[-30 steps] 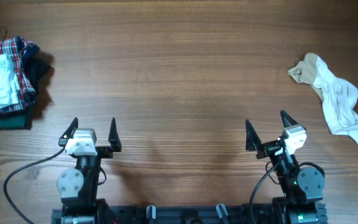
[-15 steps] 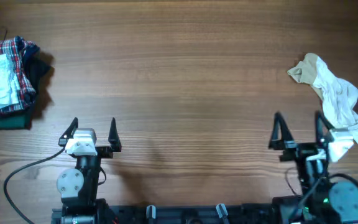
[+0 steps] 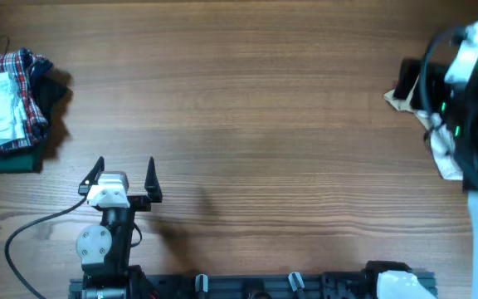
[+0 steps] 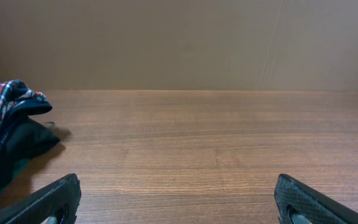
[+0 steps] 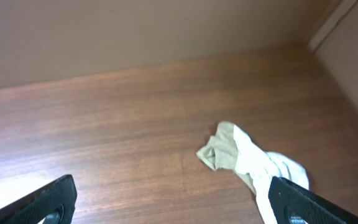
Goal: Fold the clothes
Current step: 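Reach the right gripper to the white garment and grasp its edge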
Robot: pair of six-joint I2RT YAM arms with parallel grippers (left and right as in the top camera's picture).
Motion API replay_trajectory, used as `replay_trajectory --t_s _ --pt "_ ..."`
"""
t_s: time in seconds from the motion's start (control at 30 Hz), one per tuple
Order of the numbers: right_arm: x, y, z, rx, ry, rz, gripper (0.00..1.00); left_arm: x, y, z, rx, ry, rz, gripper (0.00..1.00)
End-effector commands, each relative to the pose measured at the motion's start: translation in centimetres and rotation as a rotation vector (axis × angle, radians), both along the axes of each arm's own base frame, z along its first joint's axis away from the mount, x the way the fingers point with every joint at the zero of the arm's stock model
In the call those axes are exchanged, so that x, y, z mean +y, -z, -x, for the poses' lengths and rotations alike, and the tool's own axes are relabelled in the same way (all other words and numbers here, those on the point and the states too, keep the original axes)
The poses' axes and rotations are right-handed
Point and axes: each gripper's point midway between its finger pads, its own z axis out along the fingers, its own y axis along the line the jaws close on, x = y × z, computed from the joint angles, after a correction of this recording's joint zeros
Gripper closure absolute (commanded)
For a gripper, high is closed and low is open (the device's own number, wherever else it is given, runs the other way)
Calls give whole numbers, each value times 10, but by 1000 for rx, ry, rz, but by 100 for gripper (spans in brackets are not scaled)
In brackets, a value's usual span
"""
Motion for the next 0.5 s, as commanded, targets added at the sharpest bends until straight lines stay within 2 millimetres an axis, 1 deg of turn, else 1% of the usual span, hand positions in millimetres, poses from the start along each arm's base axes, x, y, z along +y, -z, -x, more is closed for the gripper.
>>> replay_trajectory --t_s 0.0,0.07,0.1,0.13,0.17,0.2,0.27,0.3,0.33,0.37,0.43,0.47 --pt "-16 28 -29 82 -33 -96 0 -1 2 0 -1 12 -18 0" --pt "-37 56 -45 136 -16 -176 0 -1 2 0 -1 12 -18 0" --pt "-50 74 -50 180 16 -189 0 -1 2 0 -1 12 -18 0" --pt "-77 98 -52 250 112 -143 0 -1 2 0 -1 12 -18 0" --pt "-89 110 -53 285 154 -118 0 -1 2 0 0 12 -18 0" --pt "-96 121 -54 316 176 -111 0 -1 2 0 0 12 -18 0" --pt "-101 157 -61 402 184 -133 2 -1 2 0 0 12 -18 0" --pt "-102 172 -64 434 185 -142 6 -1 2 0 0 12 -18 0" --pt "-103 184 -65 464 187 -151 7 -1 2 0 0 12 -18 0" --pt "-103 199 -66 498 194 -166 11 -1 2 0 0 12 -18 0" --pt "-104 226 -68 550 232 -211 12 -1 2 0 -1 12 -18 0" --pt "-105 235 -71 562 232 -214 13 -1 2 0 0 12 -18 0"
